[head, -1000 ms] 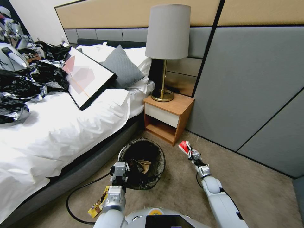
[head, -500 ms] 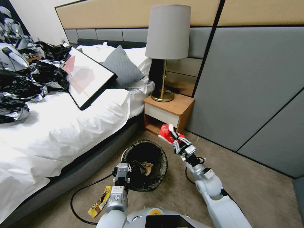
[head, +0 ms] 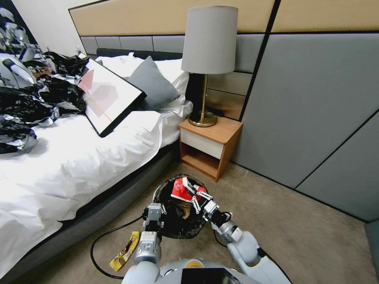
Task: Pick up the trash bin, then pick up the garbage from the floor and place it into the trash bin.
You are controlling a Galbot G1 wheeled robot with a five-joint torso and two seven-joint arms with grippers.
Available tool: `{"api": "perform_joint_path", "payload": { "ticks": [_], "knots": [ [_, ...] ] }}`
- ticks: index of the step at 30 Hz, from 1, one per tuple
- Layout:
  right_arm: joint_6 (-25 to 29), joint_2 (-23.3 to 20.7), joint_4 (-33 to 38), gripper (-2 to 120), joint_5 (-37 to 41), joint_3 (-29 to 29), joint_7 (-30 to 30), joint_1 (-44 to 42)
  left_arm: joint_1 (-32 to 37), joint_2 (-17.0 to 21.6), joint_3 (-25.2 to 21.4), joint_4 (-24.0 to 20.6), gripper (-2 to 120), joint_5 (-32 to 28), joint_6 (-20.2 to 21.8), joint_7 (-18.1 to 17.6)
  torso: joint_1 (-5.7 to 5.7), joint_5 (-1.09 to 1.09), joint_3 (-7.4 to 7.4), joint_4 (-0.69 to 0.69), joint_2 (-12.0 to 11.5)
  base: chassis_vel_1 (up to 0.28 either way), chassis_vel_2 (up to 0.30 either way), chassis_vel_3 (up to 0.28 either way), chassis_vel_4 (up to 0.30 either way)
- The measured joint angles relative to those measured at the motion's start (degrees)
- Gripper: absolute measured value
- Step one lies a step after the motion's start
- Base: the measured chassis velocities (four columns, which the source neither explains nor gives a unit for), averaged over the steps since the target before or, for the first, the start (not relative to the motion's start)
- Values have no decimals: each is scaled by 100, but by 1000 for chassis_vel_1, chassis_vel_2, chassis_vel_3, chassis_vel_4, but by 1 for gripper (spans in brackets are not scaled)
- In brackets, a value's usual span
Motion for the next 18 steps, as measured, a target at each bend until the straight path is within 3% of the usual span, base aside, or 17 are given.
{"api": "perform_joint_path", "payload": {
  "ticks": [12, 18],
  "knots": [
    [27, 105, -447, 1, -166, -28, 126, 92, 0, -3, 9, -9, 0, 0, 2, 0, 0, 0, 0, 0, 0, 0, 0, 0, 0],
    [-11, 109, -488, 20, -228, -31, 234, 109, -10, -1, 36, -10, 0, 0, 3, -2, 0, 0, 0, 0, 0, 0, 0, 0, 0]
  ]
}}
